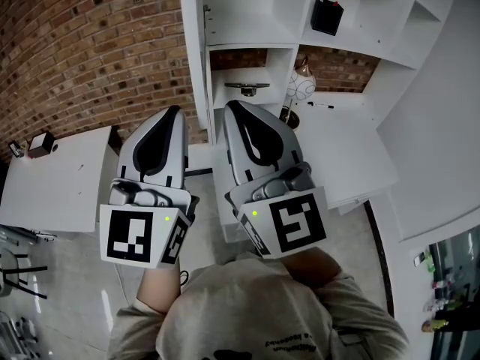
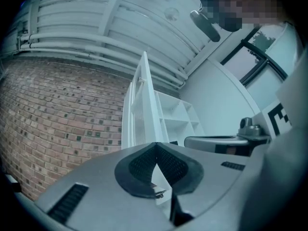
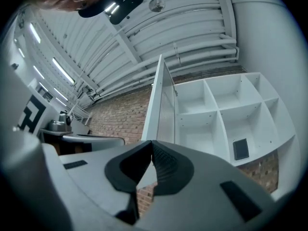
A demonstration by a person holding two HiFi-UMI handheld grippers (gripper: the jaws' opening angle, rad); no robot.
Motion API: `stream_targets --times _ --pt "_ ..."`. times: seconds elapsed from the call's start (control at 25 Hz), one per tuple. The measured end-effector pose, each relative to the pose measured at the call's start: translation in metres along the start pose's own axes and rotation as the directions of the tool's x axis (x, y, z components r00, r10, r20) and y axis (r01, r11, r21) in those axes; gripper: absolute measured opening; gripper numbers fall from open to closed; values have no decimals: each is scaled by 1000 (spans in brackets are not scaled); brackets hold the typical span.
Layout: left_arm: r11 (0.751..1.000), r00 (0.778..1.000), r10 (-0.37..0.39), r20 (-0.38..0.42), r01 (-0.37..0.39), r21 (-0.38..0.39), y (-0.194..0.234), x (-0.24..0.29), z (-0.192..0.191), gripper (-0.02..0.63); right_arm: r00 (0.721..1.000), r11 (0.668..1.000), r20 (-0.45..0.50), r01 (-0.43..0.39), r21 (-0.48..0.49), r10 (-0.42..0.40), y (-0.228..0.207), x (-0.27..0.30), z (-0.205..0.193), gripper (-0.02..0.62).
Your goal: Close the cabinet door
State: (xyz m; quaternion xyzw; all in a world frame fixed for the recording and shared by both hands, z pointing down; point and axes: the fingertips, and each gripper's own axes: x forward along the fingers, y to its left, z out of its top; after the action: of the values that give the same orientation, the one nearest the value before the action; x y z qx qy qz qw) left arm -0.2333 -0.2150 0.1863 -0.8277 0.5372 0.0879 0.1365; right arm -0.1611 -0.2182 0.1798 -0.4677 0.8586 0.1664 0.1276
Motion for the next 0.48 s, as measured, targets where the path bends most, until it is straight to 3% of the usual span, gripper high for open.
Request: stream_targets --times 0.48 --pt "998 1000 -3 24 1 59 8 16 30 8 995 997 -67 -69 -15 68 4 48 29 20"
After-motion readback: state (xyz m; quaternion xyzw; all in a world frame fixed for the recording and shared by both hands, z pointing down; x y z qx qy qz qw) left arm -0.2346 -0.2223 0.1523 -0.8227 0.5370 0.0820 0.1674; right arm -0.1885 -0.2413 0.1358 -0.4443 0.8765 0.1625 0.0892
